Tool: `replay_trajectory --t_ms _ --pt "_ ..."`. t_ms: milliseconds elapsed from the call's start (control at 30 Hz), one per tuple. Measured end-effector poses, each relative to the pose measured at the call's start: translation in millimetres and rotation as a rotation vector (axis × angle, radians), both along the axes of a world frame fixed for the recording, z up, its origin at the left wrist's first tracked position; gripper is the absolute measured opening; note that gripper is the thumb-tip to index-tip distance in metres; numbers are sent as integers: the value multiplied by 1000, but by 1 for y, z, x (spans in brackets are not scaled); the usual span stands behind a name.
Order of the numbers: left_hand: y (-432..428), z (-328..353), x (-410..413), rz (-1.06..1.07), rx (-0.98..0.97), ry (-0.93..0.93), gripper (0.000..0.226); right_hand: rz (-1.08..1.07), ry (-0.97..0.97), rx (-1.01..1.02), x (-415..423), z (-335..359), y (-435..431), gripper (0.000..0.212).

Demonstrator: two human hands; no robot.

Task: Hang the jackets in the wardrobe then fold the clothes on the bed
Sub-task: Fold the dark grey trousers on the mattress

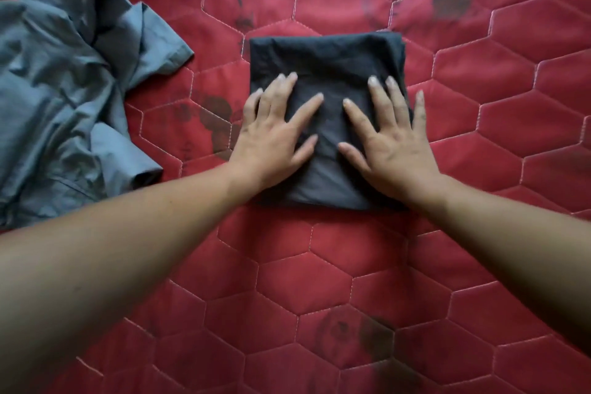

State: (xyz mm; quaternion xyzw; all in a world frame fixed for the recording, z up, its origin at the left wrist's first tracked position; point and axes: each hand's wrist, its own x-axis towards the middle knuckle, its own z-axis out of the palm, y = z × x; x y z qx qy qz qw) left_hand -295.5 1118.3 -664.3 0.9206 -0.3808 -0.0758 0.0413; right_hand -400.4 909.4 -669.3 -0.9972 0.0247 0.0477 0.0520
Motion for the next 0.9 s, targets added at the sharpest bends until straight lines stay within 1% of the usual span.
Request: replay_trajectory --t_ms 67,100,133,200,267,367,467,567,633,700,767,833,900 --pt "-17 8 31 33 -15 -41 67 24 -31 -22 36 7 -9 71" --pt "-25 10 48 45 9 -35 70 35 -7 -40 57 9 -15 74" --pt "-32 11 64 57 56 5 72 38 51 -58 77 11 -22 78" --pt "-41 7 85 85 158 142 76 28 211 -66 104 11 -33 85" --pt "-43 1 89 98 200 238 78 3 329 -14 111 5 -36 87" --pt "-39 3 78 84 218 255 79 -25 353 12 95 8 -26 85" --pt "-25 10 51 38 239 247 78 -15 318 -2 63 18 -7 85" --pt "0 23 10 -40 191 198 76 24 262 -40 26 31 10 87" --pt "15 30 -14 -62 168 218 77 50 276 -69 6 38 17 87" --pt "25 36 -30 -44 177 309 77 68 342 -80 -8 46 21 80" --pt "30 39 -40 -6 212 447 74 102 419 -93 -20 51 25 71" --pt "32 41 -46 22 251 533 63 120 497 -72 -33 53 30 65" --pt "33 43 -53 46 265 588 54 95 571 27 -45 56 35 55"
